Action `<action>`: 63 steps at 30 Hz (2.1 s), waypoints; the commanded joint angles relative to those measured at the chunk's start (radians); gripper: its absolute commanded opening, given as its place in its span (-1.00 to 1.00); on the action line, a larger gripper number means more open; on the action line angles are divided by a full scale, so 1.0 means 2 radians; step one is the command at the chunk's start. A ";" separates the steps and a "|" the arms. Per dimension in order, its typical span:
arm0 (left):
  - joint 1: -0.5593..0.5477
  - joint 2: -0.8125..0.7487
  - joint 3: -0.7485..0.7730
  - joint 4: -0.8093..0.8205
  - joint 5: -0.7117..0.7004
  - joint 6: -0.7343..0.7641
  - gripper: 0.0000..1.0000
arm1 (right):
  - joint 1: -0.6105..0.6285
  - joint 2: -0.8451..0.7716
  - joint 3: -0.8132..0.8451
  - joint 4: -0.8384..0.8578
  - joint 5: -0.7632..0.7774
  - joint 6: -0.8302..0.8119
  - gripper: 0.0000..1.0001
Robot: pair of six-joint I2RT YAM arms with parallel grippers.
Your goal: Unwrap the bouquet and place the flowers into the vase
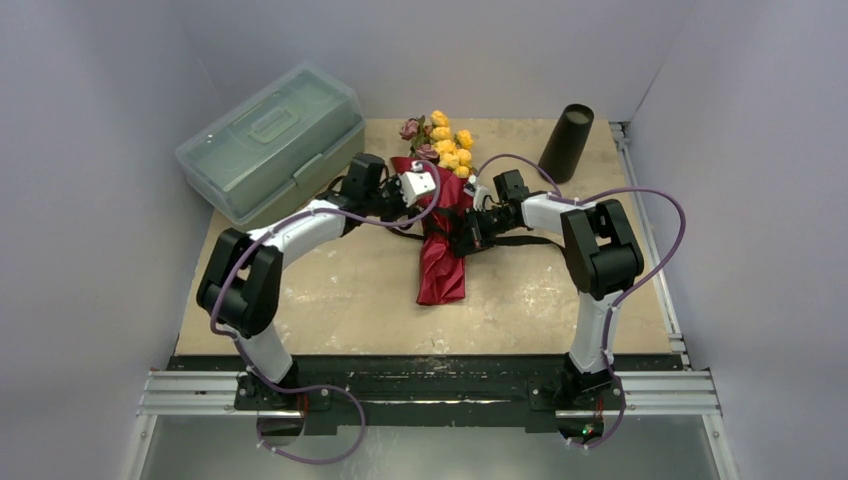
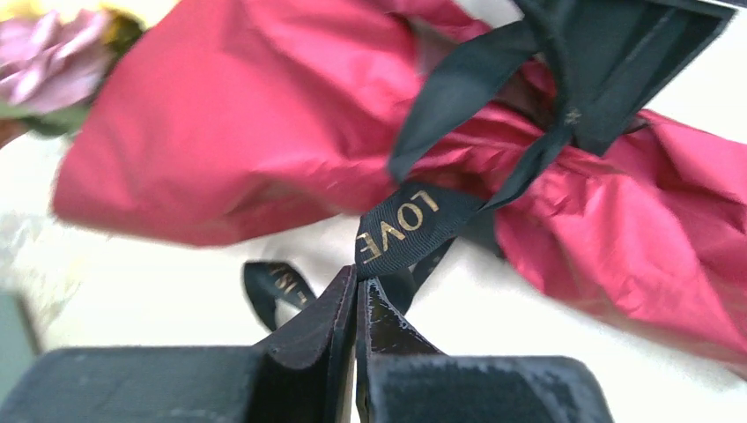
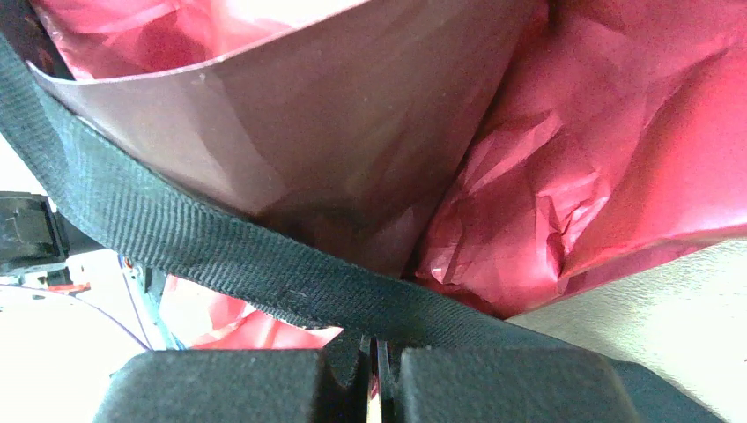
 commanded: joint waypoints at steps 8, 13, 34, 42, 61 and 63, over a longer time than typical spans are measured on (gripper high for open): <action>0.125 -0.107 -0.005 -0.038 0.002 -0.072 -1.00 | 0.001 -0.012 0.003 -0.008 0.005 -0.008 -1.00; 0.180 -0.140 -0.014 -0.082 0.007 -0.058 -1.00 | 0.001 -0.016 0.006 -0.013 0.004 -0.014 -1.00; 0.260 -0.182 -0.116 -0.225 -0.016 0.228 -1.00 | -0.072 -0.090 0.061 -0.233 0.010 -0.185 0.15; 0.260 -0.163 -0.125 -0.218 -0.022 0.248 -1.00 | -0.103 -0.083 0.098 -0.235 0.053 -0.189 0.33; 0.220 -0.220 -0.084 -0.196 0.059 0.188 0.34 | -0.150 -0.129 0.094 -0.302 0.154 -0.275 0.32; 0.192 -0.218 -0.078 -0.195 0.051 0.180 0.34 | -0.175 -0.137 0.094 -0.307 0.192 -0.292 0.34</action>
